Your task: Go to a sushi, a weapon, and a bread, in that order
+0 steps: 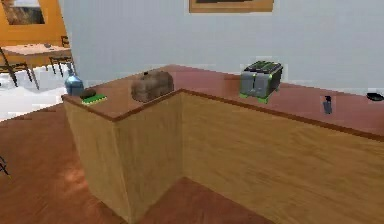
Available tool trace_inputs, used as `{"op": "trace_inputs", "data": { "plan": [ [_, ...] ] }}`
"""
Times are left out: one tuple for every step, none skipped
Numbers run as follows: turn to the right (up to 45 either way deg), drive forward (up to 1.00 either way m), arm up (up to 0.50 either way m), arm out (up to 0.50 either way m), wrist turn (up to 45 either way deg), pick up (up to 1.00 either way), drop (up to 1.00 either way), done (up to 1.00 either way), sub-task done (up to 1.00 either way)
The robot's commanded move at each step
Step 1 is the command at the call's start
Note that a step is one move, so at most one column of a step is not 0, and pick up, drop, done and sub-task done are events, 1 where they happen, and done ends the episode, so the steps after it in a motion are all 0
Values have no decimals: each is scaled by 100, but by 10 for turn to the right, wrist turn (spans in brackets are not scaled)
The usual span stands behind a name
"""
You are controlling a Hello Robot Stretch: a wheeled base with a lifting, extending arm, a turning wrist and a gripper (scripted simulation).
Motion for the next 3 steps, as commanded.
{"op": "trace_inputs", "data": {
  "plan": [
    [0,45,0,0,0,0,0,0,0],
    [-150,0,0,0,0,0,0,0,0],
    [0,0,0,0,0,0,0,100,0]
  ]
}}
